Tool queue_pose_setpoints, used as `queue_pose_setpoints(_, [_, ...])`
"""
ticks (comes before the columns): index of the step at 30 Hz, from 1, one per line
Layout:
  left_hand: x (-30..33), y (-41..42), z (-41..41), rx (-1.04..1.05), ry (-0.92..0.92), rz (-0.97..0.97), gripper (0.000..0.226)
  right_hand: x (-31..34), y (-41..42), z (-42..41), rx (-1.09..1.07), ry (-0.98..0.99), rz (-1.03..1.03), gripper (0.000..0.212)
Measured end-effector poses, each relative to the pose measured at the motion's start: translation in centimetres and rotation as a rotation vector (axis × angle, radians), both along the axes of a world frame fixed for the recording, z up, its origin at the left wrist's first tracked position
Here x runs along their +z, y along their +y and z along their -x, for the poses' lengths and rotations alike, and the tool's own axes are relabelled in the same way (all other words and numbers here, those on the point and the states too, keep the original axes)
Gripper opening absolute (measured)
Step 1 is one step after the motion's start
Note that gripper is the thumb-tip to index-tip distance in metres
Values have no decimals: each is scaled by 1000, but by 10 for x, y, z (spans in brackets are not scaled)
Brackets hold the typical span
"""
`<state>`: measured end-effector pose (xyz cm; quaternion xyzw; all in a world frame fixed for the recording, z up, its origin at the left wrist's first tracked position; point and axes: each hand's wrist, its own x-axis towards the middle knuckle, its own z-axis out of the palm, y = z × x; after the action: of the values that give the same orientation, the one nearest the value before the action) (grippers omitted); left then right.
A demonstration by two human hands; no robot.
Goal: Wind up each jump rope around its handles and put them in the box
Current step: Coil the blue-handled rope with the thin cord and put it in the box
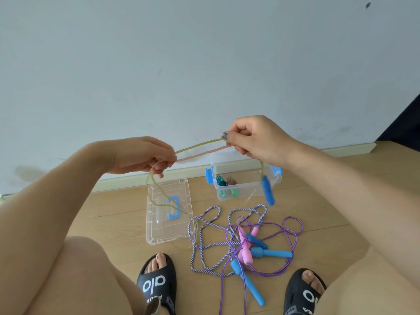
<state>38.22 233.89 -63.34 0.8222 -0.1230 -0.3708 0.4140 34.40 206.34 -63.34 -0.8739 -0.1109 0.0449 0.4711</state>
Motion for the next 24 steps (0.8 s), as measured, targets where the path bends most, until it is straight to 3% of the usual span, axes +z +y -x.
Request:
queue_pose_setpoints(4, [-7, 7, -3, -13, -38, -179, 33, -2, -3, 0, -33, 28, -56, 27])
queue_pose_setpoints(6, [-4, -4, 2, -23, -21, -127, 21, -1, 1, 0, -34, 50, -114, 27])
queue_pose_setpoints(9, [3, -26, 7, -6, 24, 59, 30, 1, 9, 1, -32, 74, -193, 26])
queue_pose_setpoints(13, [9, -42, 9, -13, -42, 210, 18, 3, 13, 1, -17, 91, -226, 25])
queue_pose_setpoints(24, [12, -31, 9, -26, -49, 209, 31, 3, 13, 2, 18, 103, -161, 28])
